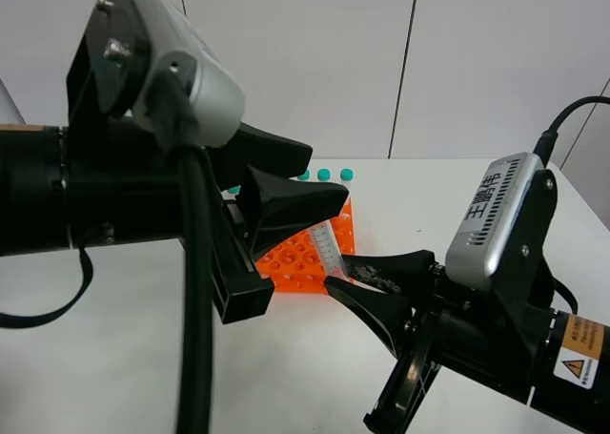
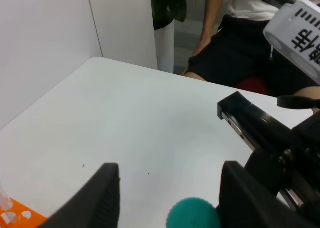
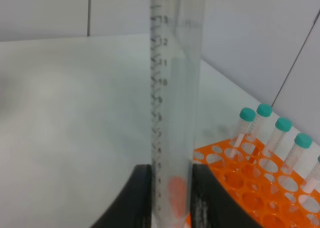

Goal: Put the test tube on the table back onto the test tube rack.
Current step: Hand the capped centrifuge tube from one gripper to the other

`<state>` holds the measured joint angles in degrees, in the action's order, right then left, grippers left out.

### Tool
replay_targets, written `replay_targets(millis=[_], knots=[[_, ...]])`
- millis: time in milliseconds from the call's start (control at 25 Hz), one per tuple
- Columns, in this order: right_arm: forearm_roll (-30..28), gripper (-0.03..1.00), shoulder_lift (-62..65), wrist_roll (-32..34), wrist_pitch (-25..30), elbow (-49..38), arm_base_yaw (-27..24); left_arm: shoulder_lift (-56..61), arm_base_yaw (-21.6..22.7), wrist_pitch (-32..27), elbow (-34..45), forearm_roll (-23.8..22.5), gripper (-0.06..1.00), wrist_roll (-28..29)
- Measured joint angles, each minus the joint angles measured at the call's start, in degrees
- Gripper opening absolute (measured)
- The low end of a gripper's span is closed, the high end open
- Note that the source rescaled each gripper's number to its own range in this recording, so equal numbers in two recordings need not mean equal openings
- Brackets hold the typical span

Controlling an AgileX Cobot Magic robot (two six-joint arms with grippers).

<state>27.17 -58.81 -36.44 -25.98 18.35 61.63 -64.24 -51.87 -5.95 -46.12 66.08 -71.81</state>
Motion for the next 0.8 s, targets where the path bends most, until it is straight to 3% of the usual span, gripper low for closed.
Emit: replay_targets(millis=[600,680,720,800], knots=[[0.0,0.00,0.0,0.0,-0.4,0.0,0.0,0.0,0.0,-1.3,0.0,2.0,0.49,0.0],[0.0,0.00,0.0,0.0,-0.4,0.0,0.0,0.0,0.0,-1.4,0.0,2.0,0.43,0.0],[0.0,0.00,0.0,0.0,-0.4,0.0,0.0,0.0,0.0,-1.4,0.0,2.0,0.32,0.0],[0.0,0.00,0.0,0.0,-0.4,0.0,0.0,0.0,0.0,-1.4,0.0,2.0,0.21,0.0]])
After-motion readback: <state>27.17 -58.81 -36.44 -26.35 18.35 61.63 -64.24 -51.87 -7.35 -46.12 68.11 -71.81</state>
